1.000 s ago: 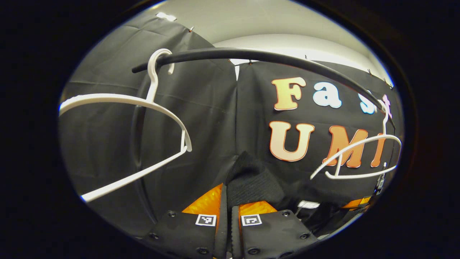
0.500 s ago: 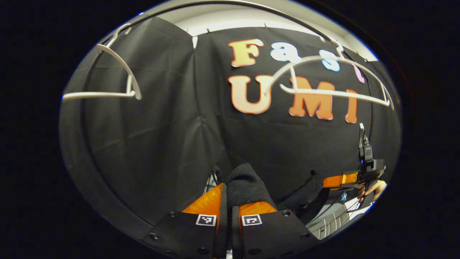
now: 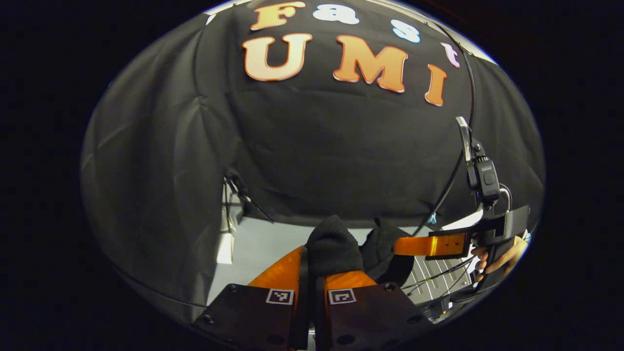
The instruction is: Grasp the clothes on the hanger with both hands and then place them into the laundry hamper below.
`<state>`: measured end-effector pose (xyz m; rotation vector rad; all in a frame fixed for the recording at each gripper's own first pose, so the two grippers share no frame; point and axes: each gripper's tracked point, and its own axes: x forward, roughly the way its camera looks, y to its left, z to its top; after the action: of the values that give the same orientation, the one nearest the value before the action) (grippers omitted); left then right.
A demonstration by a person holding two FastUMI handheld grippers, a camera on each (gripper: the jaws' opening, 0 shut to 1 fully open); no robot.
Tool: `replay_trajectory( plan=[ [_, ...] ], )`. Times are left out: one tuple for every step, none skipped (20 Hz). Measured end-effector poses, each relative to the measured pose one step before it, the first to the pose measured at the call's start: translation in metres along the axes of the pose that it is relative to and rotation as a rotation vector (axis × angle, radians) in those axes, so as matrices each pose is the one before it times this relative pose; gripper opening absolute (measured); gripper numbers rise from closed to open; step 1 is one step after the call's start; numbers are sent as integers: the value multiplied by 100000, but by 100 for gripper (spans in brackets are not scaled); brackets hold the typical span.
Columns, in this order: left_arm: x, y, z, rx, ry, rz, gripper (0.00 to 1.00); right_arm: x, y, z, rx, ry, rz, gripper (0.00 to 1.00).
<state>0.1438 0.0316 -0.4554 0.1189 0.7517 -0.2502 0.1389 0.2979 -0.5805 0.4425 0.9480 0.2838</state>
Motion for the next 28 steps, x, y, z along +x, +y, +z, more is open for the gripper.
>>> replay_trajectory(
  plan=[
    [763,-752,-431,-748,3402,-1555,12,633,-755,-853,-1146,1451,-3427,9],
    [887,-435,-316,4,3723,-664,10,337,-645,-942,-1613,1620,-2818,9],
    [1132,-48,-325,618,3616,-23,12,377,-841,-743,-1425,1574,-3250,10],
    [851,-174,-675,681,3336,127,12,239,-967,-659,-1093,1963,-3788,10],
    [709,-266,-293,550,3461,47,12,301,-928,-563,-646,1487,-3871,12],
    [235,-109,-712,277,4336,52,12,296,-848,-741,-1062,1749,-3647,12],
    [259,178,-259,292,3145,1047,13,276,-867,-610,-1611,1702,-3267,13],
    [344,182,-646,222,2677,875,17,329,-446,-378,-1329,1164,-1533,14],
    [135,276,-443,-82,2511,873,19,-81,-236,-268,-790,740,-542,2],
    [201,203,-1103,-414,2289,1176,20,-126,214,-330,-127,565,306,15],
    [119,12,-676,-1418,2268,-284,23,-54,248,448,1016,-1015,823,17],
    [47,-42,-630,-1607,1868,-54,32,11,88,358,1513,-1055,300,22],
    [-106,96,-276,-2009,1365,-589,34,-236,-62,499,1077,-1013,114,24],
    [-9,211,-195,-1257,-51,501,45,-24,-424,261,347,-600,-505,30],
    [-69,297,254,-511,-529,745,40,-216,-365,267,-4,-472,-737,43],
    [223,272,43,218,-413,1680,39,-256,-370,99,162,-177,-753,36],
    [51,-102,361,-24,-517,-782,39,-245,-298,-28,409,92,-448,36],
    [-14,320,-47,155,26,536,48,-212,-71,-93,595,-12,-457,37],
    [-99,6,72,-22,-5,-195,58,-131,-73,15,328,-163,-327,38],
    [-368,62,-170,-61,85,561,58,-188,-221,-21,-78,37,-485,40],
    [-190,360,171,-25,-78,1209,59,-141,-229,-178,-379,228,-596,41],
    [-486,-290,-340,-137,255,-97,69,0,-382,-151,-488,253,-658,47],
    [-559,70,-445,32,263,262,78,-269,65,-60,-370,43,500,40],
    [-453,-31,-177,-207,269,-852,87,-432,-99,-238,-49,-144,-240,67],
    [-516,220,-164,-141,204,746,81,-733,-287,-131,-68,-680,-655,62],
    [-678,126,-114,-158,-231,-256,85,-1041,-665,10,-60,-911,-1361,66],
    [-627,160,170,29,-1011,301,89,-683,-660,84,78,-971,-1443,70],
    [-623,280,174,43,-1563,804,95,-830,-464,4,296,-1440,-1029,82]
  ],
)
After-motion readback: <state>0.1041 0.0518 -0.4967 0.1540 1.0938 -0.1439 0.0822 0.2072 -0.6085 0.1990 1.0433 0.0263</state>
